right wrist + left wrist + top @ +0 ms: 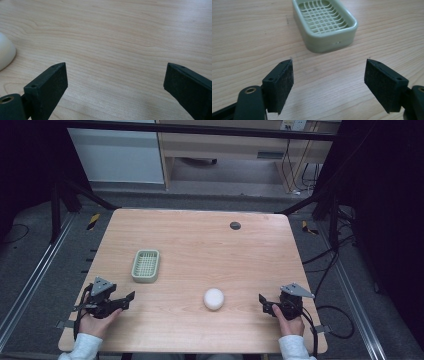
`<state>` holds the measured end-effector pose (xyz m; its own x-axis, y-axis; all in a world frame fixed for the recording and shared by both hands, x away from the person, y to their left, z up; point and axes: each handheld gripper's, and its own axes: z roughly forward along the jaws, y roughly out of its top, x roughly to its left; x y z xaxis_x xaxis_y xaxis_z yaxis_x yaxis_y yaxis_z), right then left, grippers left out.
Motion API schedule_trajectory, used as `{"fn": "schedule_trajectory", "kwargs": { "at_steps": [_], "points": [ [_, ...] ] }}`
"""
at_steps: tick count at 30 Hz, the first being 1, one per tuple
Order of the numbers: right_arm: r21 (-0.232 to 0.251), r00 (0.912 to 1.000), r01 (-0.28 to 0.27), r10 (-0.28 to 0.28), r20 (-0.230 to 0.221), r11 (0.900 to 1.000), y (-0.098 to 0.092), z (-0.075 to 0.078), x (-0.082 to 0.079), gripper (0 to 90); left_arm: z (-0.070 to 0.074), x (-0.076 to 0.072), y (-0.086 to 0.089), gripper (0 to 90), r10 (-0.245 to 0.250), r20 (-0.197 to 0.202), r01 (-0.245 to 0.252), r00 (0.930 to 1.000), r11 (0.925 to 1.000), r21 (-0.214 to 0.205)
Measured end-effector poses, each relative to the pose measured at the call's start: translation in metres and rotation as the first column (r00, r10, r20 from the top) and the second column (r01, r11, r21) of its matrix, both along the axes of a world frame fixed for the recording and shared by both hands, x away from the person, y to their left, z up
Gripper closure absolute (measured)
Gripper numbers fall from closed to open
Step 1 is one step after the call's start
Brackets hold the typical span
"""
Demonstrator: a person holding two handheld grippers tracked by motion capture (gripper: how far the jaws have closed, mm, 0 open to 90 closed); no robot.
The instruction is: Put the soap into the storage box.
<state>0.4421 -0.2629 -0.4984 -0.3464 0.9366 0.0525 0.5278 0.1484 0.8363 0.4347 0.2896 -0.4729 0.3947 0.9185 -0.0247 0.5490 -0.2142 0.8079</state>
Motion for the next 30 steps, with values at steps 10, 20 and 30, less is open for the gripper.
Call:
{"fn": "schedule_trajectory", "kwargs": {
  "at_steps": [10, 20, 30],
  "points": [
    [-0.007, 0.9999, -0.015, 0.015, -0.003, 0.9999, 0.002, 0.000, 0.001, 5.2, 0.006, -0.003, -0.009, 26.8, -0.016, 0.009, 0.016, 0.9998, 0.9998, -0.012],
    [-0.022, 0.9996, -0.029, 0.029, 0.007, 0.9993, 0.005, 0.000, 0.002, 5.1, 0.013, -0.007, -0.018, 26.8, -0.034, 0.034, 0.035, 0.9989, 0.9990, -0.028],
    [-0.020, 0.9995, -0.030, 0.030, 0.008, 0.9994, 0.006, 0.000, 0.002, 4.9, 0.015, -0.007, -0.035, 26.5, -0.080, 0.043, 0.081, 0.9959, 0.9962, -0.033]
  ]
}}
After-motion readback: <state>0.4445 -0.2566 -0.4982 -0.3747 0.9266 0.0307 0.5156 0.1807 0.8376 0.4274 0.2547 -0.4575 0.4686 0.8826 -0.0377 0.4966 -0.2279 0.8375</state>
